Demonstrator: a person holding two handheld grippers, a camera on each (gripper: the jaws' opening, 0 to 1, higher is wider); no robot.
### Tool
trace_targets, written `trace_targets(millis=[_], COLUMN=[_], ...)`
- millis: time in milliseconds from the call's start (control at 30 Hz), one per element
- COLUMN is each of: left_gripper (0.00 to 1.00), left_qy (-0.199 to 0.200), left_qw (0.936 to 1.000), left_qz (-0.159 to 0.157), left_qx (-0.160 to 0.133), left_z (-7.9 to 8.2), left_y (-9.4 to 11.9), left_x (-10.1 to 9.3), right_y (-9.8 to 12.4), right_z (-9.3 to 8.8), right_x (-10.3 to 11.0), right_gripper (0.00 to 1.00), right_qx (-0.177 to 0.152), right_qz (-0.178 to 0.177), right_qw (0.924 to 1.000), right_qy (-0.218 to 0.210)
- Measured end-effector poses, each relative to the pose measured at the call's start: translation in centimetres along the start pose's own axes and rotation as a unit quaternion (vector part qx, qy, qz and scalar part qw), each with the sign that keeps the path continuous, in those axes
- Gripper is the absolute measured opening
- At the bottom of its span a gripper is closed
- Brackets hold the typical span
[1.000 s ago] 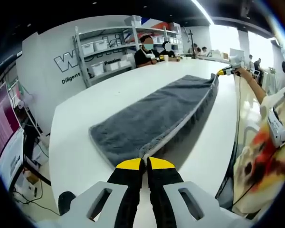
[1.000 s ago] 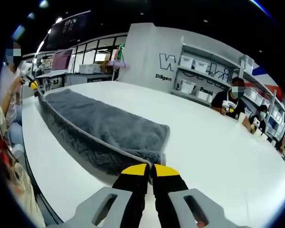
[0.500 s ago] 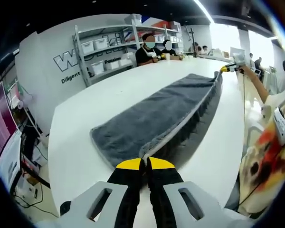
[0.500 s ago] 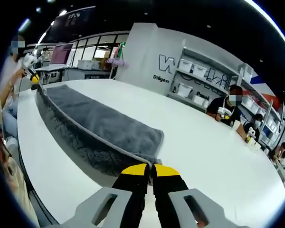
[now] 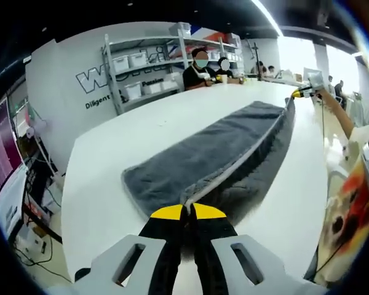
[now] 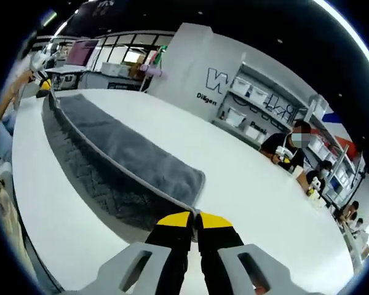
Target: Fold the towel on the table until its edges align and the towel forms a compact rectangular stack.
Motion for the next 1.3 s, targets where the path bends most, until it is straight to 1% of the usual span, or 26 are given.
trace_targets(millis=[333, 433, 533, 667, 833, 967, 1100, 1300], left_gripper=[0.03, 0.03, 0.03, 0.03, 0.03, 0.03, 0.03, 0.03], left_qy=[0.011, 0.014, 0.032, 0.035, 0.032, 0.038, 0.033, 0.026], left_qw=[0.9999, 0.9999, 0.9995, 0.9993, 0.9993, 0.9989, 0.9992, 0.9991], left_qz=[0.002, 0.004, 0.003, 0.005, 0.014, 0.018, 0.02, 0.026], left_qx=[-0.005, -0.007, -0.009, -0.011, -0.015, -0.02, -0.016, -0.022], left_z=[0.1, 0.2, 0.3, 0.4, 0.8, 1.0, 1.1, 1.9], left_y=[-0.8, -1.0, -1.2, -1.2, -1.1, -1.1, -1.2, -1.2], left_x=[0.4, 0.8, 1.0, 1.4, 1.7, 2.1, 2.3, 2.5], right_y=[-0.7, -0.8, -1.1, -1.6, -2.3, -2.7, -3.1, -3.3], right_z=[0.5, 0.7, 0.8, 0.9, 1.4, 1.6, 1.7, 1.9], right_x=[-0.7, -0.8, -0.7, -0.7, -0.8, -0.9, -0.8, -1.1], right_gripper=[0.0, 0.0, 0.0, 0.0, 0.0, 0.0, 0.0, 0.0], right_qx=[0.0, -0.002, -0.002, -0.001, -0.001, 0.001, 0.001, 0.001], right_qz=[-0.001, -0.002, -0.002, 0.001, 0.002, 0.003, 0.006, 0.004], right_qw=[1.0, 1.0, 1.0, 1.0, 1.0, 0.9999, 0.9999, 0.9999], right_qy=[0.004, 0.004, 0.005, 0.005, 0.008, 0.01, 0.009, 0.01])
Point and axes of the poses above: the point that each gripper's makers call its tool centre point, and the gripper's own axes: y roughly backward along the fingers, x roughly to its left, z roughly out of its top, the point moved 4 cm from there along y, roughly backward along the fingers, and after that the axes turned 6 degrees about z, right-handed, at the moved point
